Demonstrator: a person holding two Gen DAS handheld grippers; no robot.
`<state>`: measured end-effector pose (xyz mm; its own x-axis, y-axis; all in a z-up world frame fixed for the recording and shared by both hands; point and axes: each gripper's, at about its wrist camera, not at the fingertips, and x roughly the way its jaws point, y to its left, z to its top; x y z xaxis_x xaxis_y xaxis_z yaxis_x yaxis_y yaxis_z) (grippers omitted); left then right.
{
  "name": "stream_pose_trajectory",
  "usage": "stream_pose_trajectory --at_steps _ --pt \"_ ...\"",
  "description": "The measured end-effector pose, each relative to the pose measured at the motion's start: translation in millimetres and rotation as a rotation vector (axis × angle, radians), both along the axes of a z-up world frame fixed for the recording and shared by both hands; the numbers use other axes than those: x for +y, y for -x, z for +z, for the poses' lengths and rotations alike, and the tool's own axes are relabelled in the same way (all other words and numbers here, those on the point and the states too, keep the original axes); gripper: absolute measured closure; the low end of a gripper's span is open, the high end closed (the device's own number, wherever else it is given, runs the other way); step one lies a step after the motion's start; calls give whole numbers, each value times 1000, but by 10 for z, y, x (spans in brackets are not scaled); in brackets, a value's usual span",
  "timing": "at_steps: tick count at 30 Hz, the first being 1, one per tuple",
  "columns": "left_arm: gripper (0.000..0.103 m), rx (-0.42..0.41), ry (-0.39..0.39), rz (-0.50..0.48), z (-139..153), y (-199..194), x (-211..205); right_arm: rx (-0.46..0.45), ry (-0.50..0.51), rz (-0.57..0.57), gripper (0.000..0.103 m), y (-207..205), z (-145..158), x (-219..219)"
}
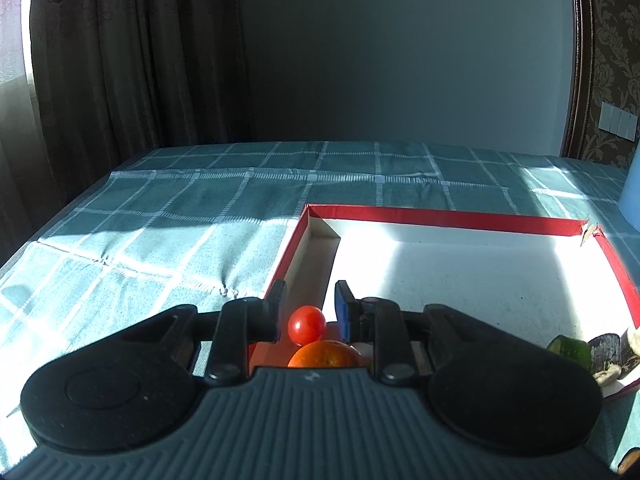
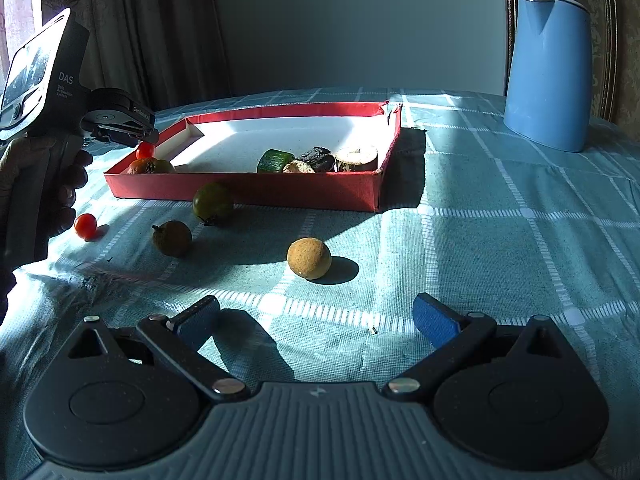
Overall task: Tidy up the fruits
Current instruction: 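Carry the cherry tomato into the red box and open the left tool, then reach the right tool to the dark green tomato and close on it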
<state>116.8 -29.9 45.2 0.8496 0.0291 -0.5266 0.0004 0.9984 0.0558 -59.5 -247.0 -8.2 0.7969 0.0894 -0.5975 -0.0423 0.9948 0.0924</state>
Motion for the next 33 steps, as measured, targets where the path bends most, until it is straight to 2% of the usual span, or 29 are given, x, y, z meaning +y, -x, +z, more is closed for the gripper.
stream_pose_trajectory --at_steps 6,11,14,16,20,22,25,27,31,33 --pt "79 45 -14 7 -113 -82 20 0 -4 0 0 -2 -2 0" --pt "77 -5 4 -6 -4 197 105 -2 -15 -1 0 -7 -3 -18" --pt "63 -46 15 -11 62 482 213 -1 -11 0 0 -10 -4 -13" --pt "46 -66 20 -3 73 718 331 -3 -14 0 0 -7 -5 -18" --pt "32 -81 35 -2 -11 1035 544 -19 -48 -1 0 14 3 -62" --pt "17 -94 24 14 -76 1145 626 -39 -78 9 0 39 17 -99" --pt "13 -103 20 28 -178 1209 728 -127 -129 31 0 82 106 -126" --pt "9 -86 16 46 -213 1179 746 -161 -125 36 0 42 215 -75" --pt "6 -84 -16 65 -254 1159 728 -140 -176 78 3 -221 421 43" --pt "4 -95 -15 55 -251 1199 730 -103 -144 77 8 -407 492 157"
